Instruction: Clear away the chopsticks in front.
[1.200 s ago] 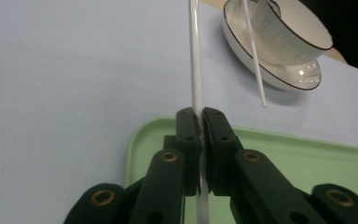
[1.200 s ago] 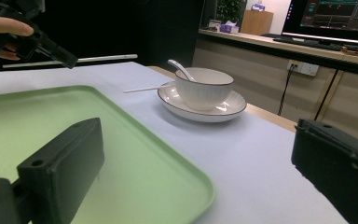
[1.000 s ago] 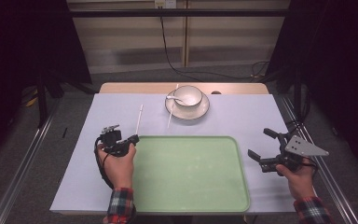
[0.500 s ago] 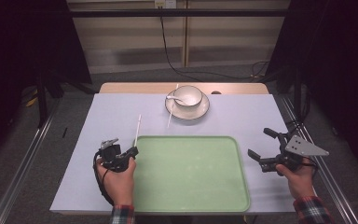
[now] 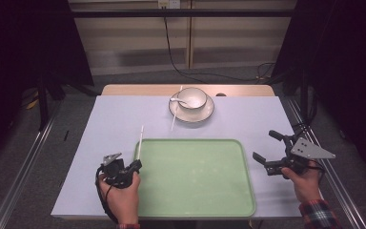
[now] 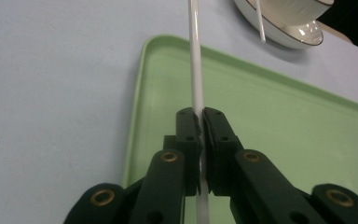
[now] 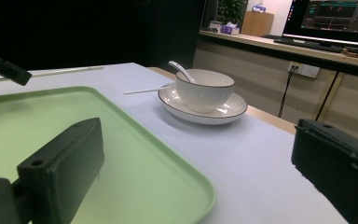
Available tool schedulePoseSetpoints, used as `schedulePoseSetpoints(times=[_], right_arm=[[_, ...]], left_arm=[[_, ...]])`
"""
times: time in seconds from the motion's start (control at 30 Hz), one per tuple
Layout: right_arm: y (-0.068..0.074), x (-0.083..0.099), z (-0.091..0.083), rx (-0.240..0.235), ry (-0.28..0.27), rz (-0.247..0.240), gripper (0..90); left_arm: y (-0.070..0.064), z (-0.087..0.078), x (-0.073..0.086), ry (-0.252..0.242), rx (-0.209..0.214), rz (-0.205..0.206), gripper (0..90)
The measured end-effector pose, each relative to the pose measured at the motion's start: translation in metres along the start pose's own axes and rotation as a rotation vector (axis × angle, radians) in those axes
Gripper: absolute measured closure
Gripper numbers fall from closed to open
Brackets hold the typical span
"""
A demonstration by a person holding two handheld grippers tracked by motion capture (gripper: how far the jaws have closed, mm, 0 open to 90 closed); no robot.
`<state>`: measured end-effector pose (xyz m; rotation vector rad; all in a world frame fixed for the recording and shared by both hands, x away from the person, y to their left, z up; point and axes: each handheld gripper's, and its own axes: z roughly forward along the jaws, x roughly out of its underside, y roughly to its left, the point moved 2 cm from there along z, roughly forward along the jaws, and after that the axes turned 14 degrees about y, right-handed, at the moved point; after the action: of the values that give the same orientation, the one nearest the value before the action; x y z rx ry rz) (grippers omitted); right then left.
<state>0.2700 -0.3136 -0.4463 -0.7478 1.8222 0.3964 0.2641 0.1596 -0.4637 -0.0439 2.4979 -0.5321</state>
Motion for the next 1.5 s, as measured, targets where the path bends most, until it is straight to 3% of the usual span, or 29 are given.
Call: schedulePoseSetpoints(times=[0.5,0.57,0.93,1.17,1.5], right_arm=[[-0.001,-0.001,0.000,-0.001,-0.004,-0.006,1.6],[0.000,-0.001,0.000,-0.002,-0.002,-0.003,1.6],[-0.001,-0.001,-0.001,0.001,-0.002,-0.007,1.6],[0.000,0.000,-0.001,0.001,-0.003,-0.010,1.6],[0.001,0.000,-0.002,-0.003,-0.001,-0.006,1.6]], left_arm=[[0.000,0.003,0.015,0.027,-0.028,-0.015,85.8],[-0.001,0.003,0.016,0.032,-0.059,-0.007,85.8],[-0.001,0.005,0.018,0.044,-0.060,-0.018,85.8],[-0.002,0.006,0.017,0.061,-0.088,0.004,85.8],[-0.003,0.005,0.019,0.071,-0.091,0.000,85.8]])
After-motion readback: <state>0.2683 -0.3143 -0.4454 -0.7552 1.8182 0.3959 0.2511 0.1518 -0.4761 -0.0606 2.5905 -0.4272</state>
